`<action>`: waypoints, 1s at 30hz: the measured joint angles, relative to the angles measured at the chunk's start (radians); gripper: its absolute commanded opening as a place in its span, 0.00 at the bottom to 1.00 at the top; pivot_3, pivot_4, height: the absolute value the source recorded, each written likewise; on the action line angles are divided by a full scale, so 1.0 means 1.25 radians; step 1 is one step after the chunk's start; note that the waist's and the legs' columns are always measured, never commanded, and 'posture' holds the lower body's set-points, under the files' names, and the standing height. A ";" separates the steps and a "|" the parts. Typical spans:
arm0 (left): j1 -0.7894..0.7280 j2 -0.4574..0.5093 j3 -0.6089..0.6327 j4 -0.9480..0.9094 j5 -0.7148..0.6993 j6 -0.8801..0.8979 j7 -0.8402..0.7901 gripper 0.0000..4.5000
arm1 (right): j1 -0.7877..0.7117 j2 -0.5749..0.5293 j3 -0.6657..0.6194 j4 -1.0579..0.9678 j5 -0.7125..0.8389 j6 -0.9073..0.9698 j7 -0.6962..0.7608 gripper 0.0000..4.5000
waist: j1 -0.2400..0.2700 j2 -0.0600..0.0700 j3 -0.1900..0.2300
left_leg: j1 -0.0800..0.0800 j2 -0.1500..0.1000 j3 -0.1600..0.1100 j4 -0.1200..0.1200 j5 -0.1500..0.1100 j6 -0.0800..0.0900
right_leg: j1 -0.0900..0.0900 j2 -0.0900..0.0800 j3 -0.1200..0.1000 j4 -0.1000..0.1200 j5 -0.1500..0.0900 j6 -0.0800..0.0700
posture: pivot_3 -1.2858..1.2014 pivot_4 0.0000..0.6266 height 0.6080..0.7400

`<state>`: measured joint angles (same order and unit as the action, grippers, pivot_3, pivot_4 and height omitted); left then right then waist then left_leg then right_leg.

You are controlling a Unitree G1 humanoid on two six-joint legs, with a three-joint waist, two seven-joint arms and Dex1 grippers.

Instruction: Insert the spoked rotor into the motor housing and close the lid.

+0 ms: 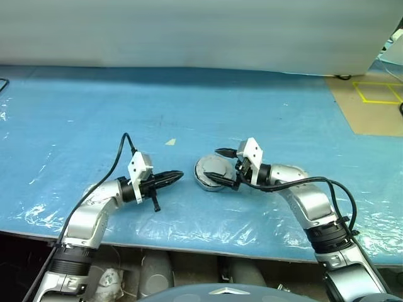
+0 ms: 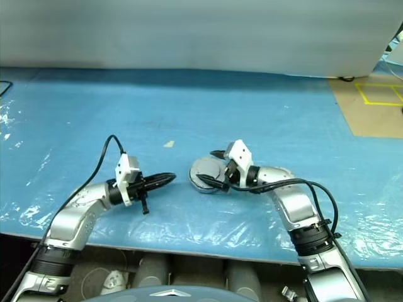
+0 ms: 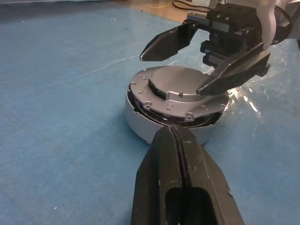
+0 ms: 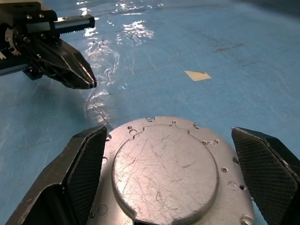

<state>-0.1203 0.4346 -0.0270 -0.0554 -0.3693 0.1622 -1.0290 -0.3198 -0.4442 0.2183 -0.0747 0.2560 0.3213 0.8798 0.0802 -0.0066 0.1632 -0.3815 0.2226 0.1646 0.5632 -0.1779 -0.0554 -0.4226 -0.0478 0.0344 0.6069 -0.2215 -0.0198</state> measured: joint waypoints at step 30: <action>0.009 -0.037 -0.038 0.066 0.016 -0.072 0.025 0.00 | -0.019 0.022 0.017 -0.022 -0.048 0.073 -0.010 0.66 | -0.009 0.000 0.000 | 0.001 0.000 0.000 0.001 0.000 0.000 | 0.001 0.000 0.001 0.002 0.000 0.000 | 0.52 0.24 1.00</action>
<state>-0.1086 0.3878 -0.0748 0.0278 -0.3487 0.0721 -0.9983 -0.3437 -0.4165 0.2400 -0.1020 0.1957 0.4123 0.8670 0.0684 -0.0067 0.1632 -0.3799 0.2229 0.1647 0.5651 -0.1779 -0.0553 -0.4219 -0.0475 0.0350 0.6095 -0.2214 -0.0200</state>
